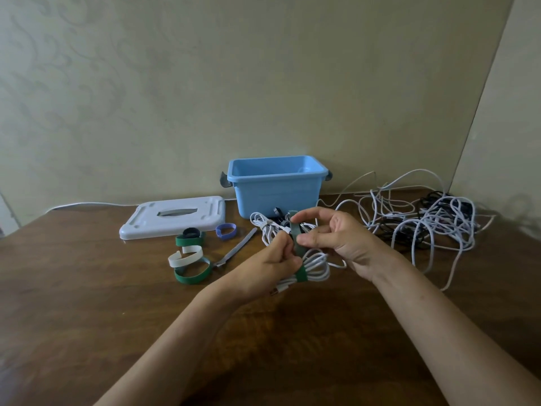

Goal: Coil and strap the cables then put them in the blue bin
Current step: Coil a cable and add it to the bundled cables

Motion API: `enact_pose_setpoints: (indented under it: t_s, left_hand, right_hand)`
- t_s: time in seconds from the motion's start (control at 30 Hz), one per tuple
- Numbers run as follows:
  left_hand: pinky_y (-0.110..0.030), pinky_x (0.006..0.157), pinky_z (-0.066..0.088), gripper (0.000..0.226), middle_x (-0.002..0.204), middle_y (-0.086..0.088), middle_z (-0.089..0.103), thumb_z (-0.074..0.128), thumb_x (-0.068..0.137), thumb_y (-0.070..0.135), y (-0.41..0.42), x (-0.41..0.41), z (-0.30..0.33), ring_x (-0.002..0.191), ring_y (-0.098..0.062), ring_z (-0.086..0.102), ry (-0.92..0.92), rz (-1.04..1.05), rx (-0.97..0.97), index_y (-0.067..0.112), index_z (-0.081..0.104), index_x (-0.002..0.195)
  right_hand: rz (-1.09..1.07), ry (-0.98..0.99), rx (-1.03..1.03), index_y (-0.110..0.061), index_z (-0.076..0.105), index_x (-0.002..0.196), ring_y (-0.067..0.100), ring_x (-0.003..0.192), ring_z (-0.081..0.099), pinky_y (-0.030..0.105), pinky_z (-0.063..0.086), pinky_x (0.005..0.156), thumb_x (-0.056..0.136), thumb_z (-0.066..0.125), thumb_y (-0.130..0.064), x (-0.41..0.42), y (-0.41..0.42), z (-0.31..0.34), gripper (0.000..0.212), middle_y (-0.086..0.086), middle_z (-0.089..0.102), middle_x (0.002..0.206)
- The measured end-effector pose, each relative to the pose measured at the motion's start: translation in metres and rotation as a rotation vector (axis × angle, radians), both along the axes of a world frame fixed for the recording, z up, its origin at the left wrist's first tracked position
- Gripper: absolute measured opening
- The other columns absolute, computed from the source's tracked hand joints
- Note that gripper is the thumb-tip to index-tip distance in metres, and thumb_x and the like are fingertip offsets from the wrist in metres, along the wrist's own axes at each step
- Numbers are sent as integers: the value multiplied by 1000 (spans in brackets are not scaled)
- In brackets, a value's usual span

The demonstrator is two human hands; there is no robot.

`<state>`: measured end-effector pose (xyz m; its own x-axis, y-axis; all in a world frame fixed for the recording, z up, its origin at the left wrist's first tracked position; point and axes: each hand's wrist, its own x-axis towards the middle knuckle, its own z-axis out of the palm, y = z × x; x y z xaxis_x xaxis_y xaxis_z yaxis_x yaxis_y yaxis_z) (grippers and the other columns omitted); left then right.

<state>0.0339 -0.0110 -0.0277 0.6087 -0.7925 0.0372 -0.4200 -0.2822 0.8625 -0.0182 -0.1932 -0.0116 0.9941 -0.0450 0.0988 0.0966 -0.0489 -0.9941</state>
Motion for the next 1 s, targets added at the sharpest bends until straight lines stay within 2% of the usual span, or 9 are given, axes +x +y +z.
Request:
enact_pose_setpoints:
  t_s: [0.13, 0.27, 0.4, 0.47, 0.63, 0.7, 0.8, 0.93, 1.0]
  left_hand:
    - [-20, 71, 46, 8, 90, -2, 50, 48, 104, 16, 2, 3, -2, 75, -5, 49, 16, 43, -41, 13, 41, 101]
    - [-12, 73, 50, 18, 102, 7, 61, 44, 105, 15, 3, 0, 2, 82, 4, 64, 121, 29, -74, 18, 47, 123]
    - [-7, 59, 45, 17, 90, 6, 64, 43, 105, 19, 9, 0, 4, 67, 6, 61, 116, 113, -51, 26, 59, 102]
    - [-9, 54, 45, 18, 84, 3, 64, 47, 104, 16, 12, 2, 2, 58, 5, 60, 166, 178, -127, 23, 61, 96]
    - [-16, 60, 53, 18, 88, -4, 68, 50, 101, 12, 18, 7, 5, 68, -8, 65, 290, 281, -196, 20, 65, 95]
    - [-20, 56, 51, 17, 80, -4, 70, 53, 100, 13, 21, 11, 8, 63, -13, 64, 363, 334, -265, 17, 67, 92]
    - [-24, 51, 47, 18, 70, -5, 68, 53, 100, 13, 26, 16, 8, 57, -18, 60, 375, 365, -271, 12, 65, 86]
    - [-30, 49, 35, 24, 73, -16, 62, 52, 101, 18, 25, 19, 3, 55, -25, 52, 333, 352, -225, 13, 65, 81]
    - [-29, 47, 30, 26, 69, -17, 60, 50, 102, 20, 25, 19, 3, 52, -25, 48, 308, 341, -218, 11, 65, 82]
  right_hand:
    - [-80, -194, -105, -17, 72, 103, 16, 72, 72, 24, 55, 72, 84, 77, 2, 1, 14, -1, 27, 12, 75, 75]
    - [-104, -306, -132, -19, 69, 99, 27, 80, 75, 34, 59, 79, 86, 76, 1, 2, 25, -7, 25, 15, 76, 78]
    - [-136, -367, -252, -23, 66, 93, 22, 81, 75, 36, 59, 80, 87, 78, -8, 5, 35, -16, 21, 4, 78, 79]
    - [-143, -395, -305, -25, 64, 92, 16, 88, 75, 35, 59, 83, 86, 80, -12, 7, 39, -18, 21, -2, 78, 86]
    - [-95, -359, -454, -40, 60, 106, 3, 112, 64, 27, 53, 93, 90, 77, -33, 7, 41, -23, 24, -17, 69, 111]
    - [-58, -332, -509, -41, 58, 115, 3, 117, 61, 29, 52, 97, 88, 78, -38, 7, 39, -23, 33, -16, 64, 122]
    - [-71, -364, -605, -35, 63, 111, 2, 109, 64, 29, 55, 94, 83, 83, -30, 8, 36, -23, 35, -14, 66, 117]
    - [-167, -446, -770, -37, 67, 104, -7, 101, 62, 7, 47, 81, 80, 83, -35, 8, 31, -24, 28, -21, 69, 108]
    - [-204, -531, -839, -36, 69, 105, -7, 99, 62, 5, 45, 79, 81, 81, -41, 8, 32, -25, 27, -21, 69, 107]
